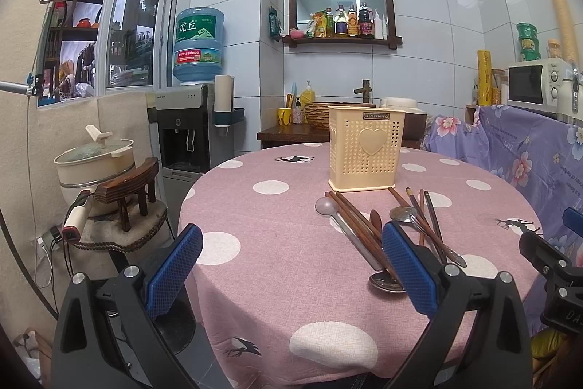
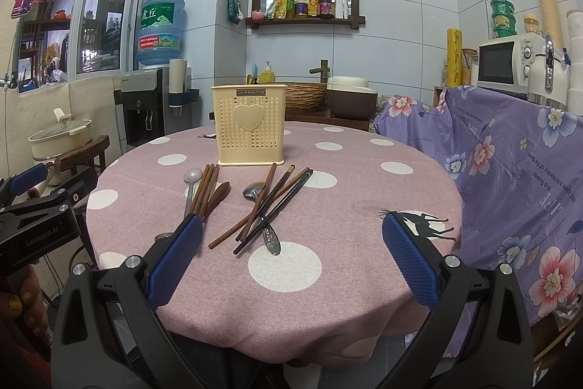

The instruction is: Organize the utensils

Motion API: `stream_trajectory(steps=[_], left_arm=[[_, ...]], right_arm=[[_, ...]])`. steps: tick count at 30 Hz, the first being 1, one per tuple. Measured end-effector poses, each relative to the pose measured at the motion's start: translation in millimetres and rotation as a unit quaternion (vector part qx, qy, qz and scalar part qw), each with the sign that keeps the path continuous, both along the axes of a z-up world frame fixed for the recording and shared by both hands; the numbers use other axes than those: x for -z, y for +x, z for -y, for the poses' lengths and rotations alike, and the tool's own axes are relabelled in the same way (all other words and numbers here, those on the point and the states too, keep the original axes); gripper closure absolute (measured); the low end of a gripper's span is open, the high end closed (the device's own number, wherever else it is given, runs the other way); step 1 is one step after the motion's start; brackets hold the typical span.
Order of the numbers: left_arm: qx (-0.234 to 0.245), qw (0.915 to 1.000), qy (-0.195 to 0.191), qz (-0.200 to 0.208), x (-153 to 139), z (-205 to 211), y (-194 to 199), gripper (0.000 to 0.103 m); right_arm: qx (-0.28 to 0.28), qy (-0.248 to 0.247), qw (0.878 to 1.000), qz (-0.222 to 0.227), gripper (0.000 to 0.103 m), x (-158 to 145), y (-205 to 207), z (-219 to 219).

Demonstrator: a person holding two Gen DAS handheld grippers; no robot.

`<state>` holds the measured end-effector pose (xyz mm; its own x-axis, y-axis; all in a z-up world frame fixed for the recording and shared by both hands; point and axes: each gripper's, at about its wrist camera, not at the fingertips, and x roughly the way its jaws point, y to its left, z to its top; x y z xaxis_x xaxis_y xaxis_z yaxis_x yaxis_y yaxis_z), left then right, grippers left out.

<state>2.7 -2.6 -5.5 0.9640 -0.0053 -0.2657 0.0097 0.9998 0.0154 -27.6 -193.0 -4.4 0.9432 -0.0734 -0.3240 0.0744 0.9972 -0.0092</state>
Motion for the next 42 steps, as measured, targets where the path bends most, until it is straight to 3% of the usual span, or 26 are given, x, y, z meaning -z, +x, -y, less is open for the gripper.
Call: stream_trajectory(steps=[28,36,42], left_arm=[[0.001,1.0,0.006,-0.007,7,-1,3,0.005],[0.007,0.9974,-0.001,-0.072,16,-8,26,0.005],[0.002,0.9953,-0.006,-0.096,19,-14,39,0.005]], right_arm=[[0.0,0.0,1.0,-0.003,0.005,1,2,0],[0.027,0.022,0.997,-0.062,0.005,23,30,15],[0.041,0.038,0.995,-0.087,0.005,27,46,35]])
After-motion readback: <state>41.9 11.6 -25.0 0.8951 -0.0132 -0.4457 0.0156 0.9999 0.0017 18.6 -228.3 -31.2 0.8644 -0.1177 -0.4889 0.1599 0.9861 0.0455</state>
